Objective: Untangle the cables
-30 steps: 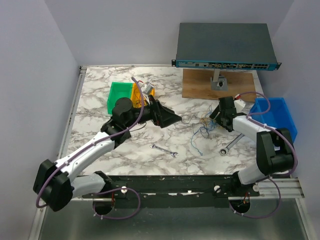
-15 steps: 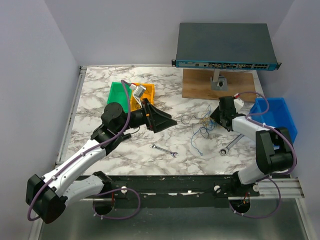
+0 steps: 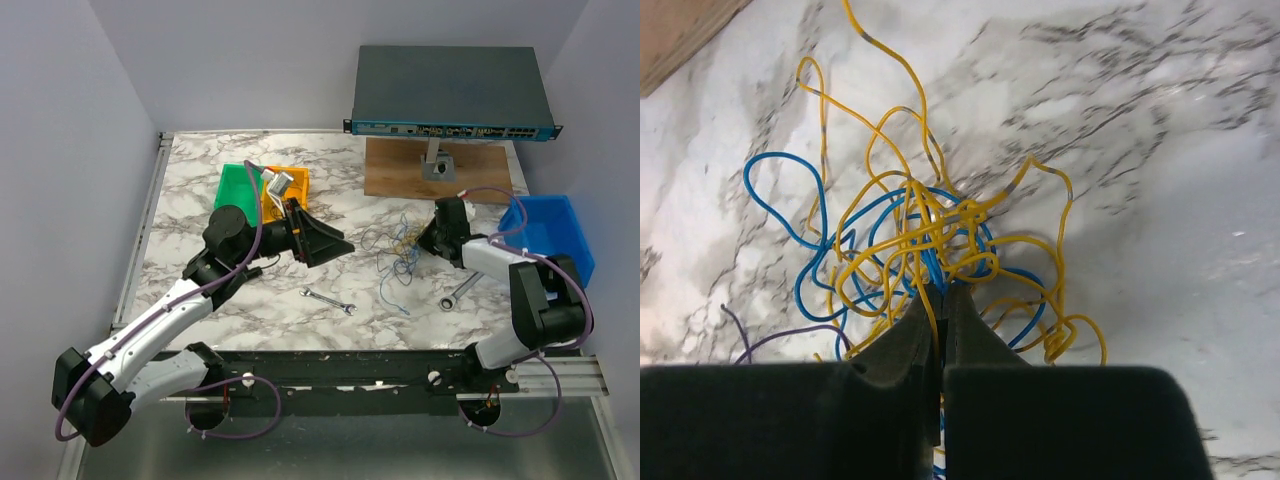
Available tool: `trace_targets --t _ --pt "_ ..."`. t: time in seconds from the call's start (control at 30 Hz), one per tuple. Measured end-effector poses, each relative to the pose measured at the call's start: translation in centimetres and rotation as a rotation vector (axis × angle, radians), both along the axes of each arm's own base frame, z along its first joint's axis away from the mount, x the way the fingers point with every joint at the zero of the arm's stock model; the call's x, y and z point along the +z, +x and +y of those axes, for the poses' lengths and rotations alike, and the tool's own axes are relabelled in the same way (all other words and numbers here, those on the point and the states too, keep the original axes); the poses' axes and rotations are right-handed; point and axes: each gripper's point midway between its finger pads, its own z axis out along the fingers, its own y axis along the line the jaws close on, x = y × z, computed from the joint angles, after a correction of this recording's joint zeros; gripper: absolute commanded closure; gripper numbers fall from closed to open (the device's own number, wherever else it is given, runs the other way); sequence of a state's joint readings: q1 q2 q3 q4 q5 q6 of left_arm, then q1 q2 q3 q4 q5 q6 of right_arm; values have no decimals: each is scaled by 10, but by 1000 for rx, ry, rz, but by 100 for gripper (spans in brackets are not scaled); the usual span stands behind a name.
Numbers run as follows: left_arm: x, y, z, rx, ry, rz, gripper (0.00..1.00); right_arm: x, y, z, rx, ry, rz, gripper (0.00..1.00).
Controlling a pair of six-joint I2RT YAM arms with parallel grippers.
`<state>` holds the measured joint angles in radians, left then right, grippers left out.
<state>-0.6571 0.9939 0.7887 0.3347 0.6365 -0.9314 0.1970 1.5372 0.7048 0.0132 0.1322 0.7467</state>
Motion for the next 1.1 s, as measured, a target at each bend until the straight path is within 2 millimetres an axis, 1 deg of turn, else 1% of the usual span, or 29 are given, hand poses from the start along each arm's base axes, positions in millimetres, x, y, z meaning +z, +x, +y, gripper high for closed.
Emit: trace_targets --t 0.1,0.17,0.23,0.3,0.33,0.4,0.43,0.5,0.53,0.57,0.6,0.63,0.7,0.73,0.8,0.83,0.87,0.9,0.93,0.97,1.0,1.1 --pt "0 -1 1 -3 -1 -2 7 1 -5 22 70 35 -3 99" --pt "-2 -1 1 -3 7 1 7 4 -12 45 141 61 -5 99" --pt "-8 0 1 5 27 1 7 8 -21 72 223 90 -8 97" --pt "-17 6 1 32 61 -3 7 13 -30 92 289 119 -11 83" --pt "-25 11 1 51 88 -4 7 17 -35 104 326 142 -13 71" --pt "-43 23 1 89 152 -3 7 27 -38 109 346 157 -29 48" --pt "-60 33 -1 115 204 6 7 31 -38 108 343 160 -38 42" --pt "-91 47 -1 151 297 25 7 45 -38 104 336 146 -72 38" --pt "-104 53 -1 164 334 40 8 52 -37 101 328 137 -95 38" --pt "-122 60 -1 183 386 55 8 60 -34 98 320 128 -122 38" --pt "-136 65 0 194 427 68 9 64 -33 96 314 119 -139 38" --pt "-151 69 1 205 468 82 9 68 -31 94 308 111 -153 38" --pt "-170 75 2 212 525 98 10 68 -28 92 303 93 -157 38" --pt "-179 80 0 212 553 108 10 64 -26 93 307 83 -148 39" --pt "-189 88 -3 214 586 118 11 53 -23 94 315 68 -118 43" --pt "-193 93 -5 213 601 121 12 46 -21 95 320 59 -99 47" --pt "-197 97 -8 213 613 124 13 38 -20 96 327 50 -80 55" --pt "-200 101 -12 210 623 124 13 32 -18 96 332 41 -65 67" --pt "-202 104 -14 208 629 125 14 26 -17 96 336 34 -49 83" --pt "-205 108 -18 205 640 126 15 22 -17 96 341 25 -39 93" --pt "-208 111 -21 202 652 130 16 19 -16 96 346 17 -33 99" --pt "-220 120 -32 188 691 141 17 21 -14 96 350 10 -42 99"
